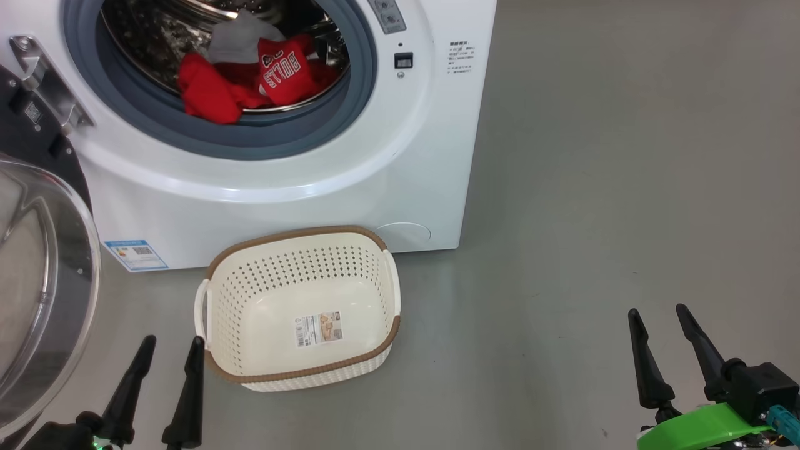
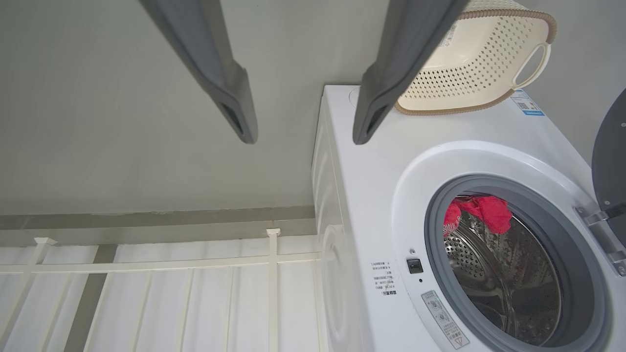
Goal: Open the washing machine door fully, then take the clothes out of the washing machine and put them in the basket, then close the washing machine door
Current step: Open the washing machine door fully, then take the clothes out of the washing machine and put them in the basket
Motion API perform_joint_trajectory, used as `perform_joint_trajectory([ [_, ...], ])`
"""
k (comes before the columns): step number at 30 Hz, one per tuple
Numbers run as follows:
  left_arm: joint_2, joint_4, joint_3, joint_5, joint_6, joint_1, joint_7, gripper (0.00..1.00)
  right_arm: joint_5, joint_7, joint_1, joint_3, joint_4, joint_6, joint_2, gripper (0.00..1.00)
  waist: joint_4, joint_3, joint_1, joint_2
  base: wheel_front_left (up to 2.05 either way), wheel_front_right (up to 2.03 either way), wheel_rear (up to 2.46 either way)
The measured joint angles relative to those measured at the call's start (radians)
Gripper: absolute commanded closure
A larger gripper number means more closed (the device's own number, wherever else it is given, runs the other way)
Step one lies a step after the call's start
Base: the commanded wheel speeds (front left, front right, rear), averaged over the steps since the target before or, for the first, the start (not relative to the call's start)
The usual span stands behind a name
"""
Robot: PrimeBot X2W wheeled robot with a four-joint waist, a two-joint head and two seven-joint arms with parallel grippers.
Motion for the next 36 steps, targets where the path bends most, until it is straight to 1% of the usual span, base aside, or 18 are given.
perform_joint_trajectory([
  [20,0.002,0.000,0.000,0.000,0.000,0.000,0.000,0.00,0.008,0.000,-0.001,0.003,-0.001,0.000,0.002,0.00,0.009,0.005,0.0000,-0.0001,0.04,-0.04,0.00],
  [26,0.005,0.000,-0.008,-0.010,0.000,0.000,0.000,0.00,0.008,0.000,-0.001,0.008,-0.001,0.000,0.003,0.00,0.011,0.007,0.0000,-0.0001,0.78,-0.79,0.01],
  [36,0.007,0.000,-0.012,-0.010,0.000,-0.004,0.000,0.00,0.008,0.000,-0.002,0.018,0.000,0.000,0.003,0.00,0.012,0.012,0.0000,-0.0001,1.16,-1.18,0.02],
])
